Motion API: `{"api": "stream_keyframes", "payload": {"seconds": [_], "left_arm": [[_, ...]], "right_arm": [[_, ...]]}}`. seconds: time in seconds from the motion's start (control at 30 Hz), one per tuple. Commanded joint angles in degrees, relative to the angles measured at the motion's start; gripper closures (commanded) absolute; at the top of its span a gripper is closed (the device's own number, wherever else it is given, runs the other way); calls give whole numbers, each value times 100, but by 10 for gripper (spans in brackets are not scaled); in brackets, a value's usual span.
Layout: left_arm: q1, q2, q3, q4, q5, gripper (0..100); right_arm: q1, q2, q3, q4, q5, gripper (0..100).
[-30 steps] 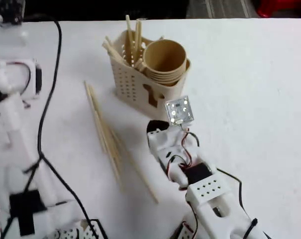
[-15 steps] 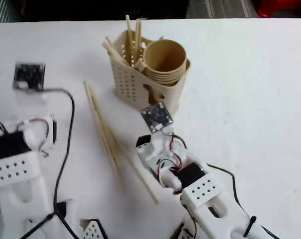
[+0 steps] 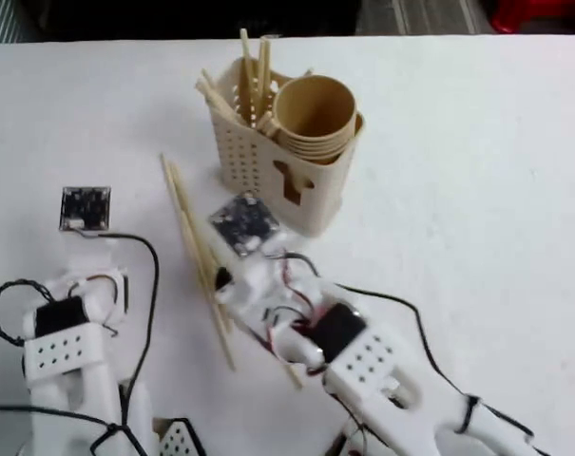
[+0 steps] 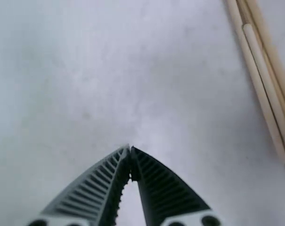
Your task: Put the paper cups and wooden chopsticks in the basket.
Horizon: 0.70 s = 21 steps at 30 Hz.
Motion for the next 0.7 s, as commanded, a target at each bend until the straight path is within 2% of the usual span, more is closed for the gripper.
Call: {"api": "stream_keyframes", "payload": {"seconds": [0.0, 0.13, 0.37, 0.67], "left_arm": [[-207, -163, 141, -378, -62, 976], [-620, -163, 132, -510, -44, 976], [-629, -154, 141, -510, -44, 976], [-629, -163, 149, -510, -44, 976]], "right_arm": [[-92, 1130, -923, 22, 35, 848], [-92, 2651, -1873, 22, 26, 848], [-75, 4778, -3332, 31, 62, 847], [-66, 5982, -4035, 66, 62, 851]]}}
